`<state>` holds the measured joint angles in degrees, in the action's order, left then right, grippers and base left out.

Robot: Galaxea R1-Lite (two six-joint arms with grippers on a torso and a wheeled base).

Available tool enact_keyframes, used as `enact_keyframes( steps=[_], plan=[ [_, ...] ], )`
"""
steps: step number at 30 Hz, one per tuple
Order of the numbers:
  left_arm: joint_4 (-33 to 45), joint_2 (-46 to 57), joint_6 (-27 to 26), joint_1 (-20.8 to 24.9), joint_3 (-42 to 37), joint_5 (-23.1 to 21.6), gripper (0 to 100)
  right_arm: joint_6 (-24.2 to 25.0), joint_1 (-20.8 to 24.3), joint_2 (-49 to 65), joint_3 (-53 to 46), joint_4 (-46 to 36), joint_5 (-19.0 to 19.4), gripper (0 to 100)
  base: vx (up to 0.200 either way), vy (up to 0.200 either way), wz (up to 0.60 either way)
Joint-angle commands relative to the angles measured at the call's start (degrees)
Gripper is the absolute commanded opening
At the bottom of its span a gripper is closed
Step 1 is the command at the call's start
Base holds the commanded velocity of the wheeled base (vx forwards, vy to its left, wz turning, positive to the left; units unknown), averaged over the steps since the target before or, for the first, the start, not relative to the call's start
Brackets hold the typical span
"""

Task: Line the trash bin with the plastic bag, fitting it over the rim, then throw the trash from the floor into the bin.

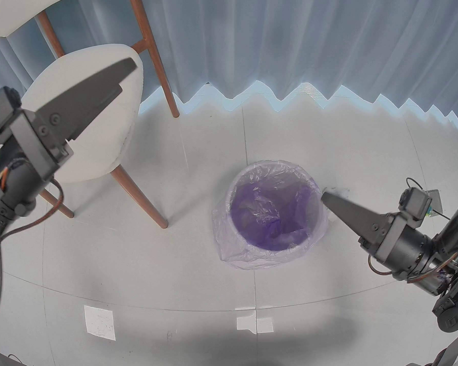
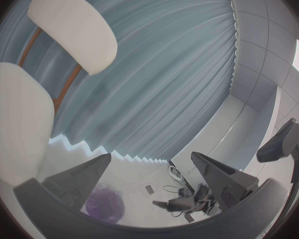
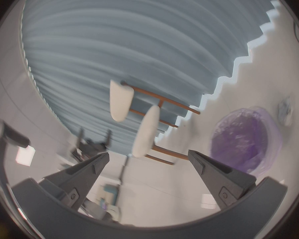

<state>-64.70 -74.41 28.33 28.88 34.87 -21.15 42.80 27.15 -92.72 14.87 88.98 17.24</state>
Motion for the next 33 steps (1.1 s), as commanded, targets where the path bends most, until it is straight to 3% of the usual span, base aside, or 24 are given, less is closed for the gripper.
enact_keyframes(
  steps=[1, 8, 19, 28, 33],
  plan=[
    [4.31, 8.41, 1.38, -0.49, 2.75, -1.0, 100, -8.52, -3.68, -11.69, -3.1, 0.76, 0.69, 100, 0.0, -0.2, 0.0],
    [8.62, 10.95, 1.46, -1.37, 3.46, -2.84, 100, -10.81, -6.49, -15.82, -3.27, 0.76, 0.08, 100, 0.0, -0.2, 0.0],
    [8.97, 12.8, 1.38, -1.55, 4.16, -2.93, 100, -20.13, -7.81, -20.75, -0.02, 0.05, -3.53, 100, 0.0, -0.2, 0.0],
    [12.31, 13.85, 1.02, -1.37, 3.89, -2.93, 100, -21.0, -8.52, -27.78, 4.2, -1.97, -3.79, 100, 0.0, -0.2, 0.0],
    [12.4, 16.4, 0.67, -1.37, 1.96, -3.02, 100, -21.0, -9.92, -33.58, 9.74, -3.29, -6.08, 100, 0.0, -0.12, 0.0]
  ],
)
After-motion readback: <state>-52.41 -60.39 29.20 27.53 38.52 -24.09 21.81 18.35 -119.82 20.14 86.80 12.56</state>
